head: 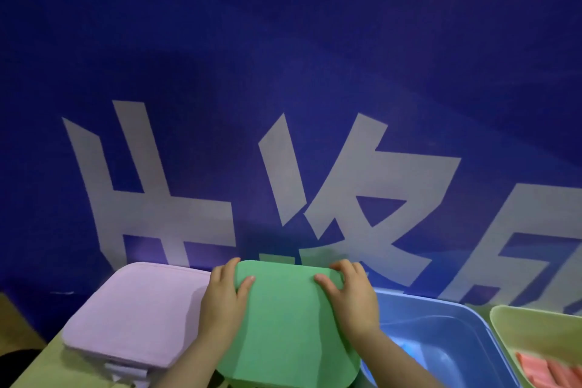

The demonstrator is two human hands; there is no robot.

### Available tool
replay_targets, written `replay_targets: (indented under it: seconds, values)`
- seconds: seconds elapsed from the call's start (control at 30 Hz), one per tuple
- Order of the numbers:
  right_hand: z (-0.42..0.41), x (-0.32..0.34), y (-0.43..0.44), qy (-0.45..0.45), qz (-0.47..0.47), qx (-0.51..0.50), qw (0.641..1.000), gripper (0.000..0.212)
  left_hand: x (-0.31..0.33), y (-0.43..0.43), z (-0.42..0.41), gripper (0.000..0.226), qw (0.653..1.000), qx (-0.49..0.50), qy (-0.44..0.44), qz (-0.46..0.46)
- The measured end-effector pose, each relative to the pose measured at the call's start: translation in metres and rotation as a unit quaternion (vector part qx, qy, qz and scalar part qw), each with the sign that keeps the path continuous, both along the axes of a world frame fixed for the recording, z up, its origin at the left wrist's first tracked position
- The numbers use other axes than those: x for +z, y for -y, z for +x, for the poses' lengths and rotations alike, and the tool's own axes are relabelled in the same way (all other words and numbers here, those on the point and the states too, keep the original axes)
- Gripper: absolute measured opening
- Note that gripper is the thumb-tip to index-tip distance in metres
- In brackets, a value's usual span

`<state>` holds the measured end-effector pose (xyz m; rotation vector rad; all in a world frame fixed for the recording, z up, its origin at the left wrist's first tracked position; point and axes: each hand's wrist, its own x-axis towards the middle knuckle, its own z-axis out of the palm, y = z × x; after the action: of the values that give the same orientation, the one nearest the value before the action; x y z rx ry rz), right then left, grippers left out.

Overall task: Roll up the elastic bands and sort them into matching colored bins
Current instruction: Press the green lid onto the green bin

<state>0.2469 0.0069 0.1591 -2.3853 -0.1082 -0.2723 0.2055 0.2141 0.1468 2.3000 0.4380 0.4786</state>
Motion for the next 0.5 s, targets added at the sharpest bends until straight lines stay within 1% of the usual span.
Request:
replay_targets:
  seconds: [0.13,0.3,0.5]
  values:
    - [0.005,-0.009,-0.001,-0.016,-0.014,-0.004,1.000,0.048,-0.010,0.001,0.008,0.045,1.000,0.006,-0.008,0.002]
    - [0.008,-0.018,-0.002,-0.015,0.013,-0.005,1.000,0.054,-0.018,0.001,0.018,0.045,0.999,0.020,-0.018,0.019]
    - [0.017,-0.017,-0.002,-0.004,-0.006,-0.006,1.000,0.051,-0.020,-0.003,0.027,0.043,0.999,0.014,-0.032,0.033]
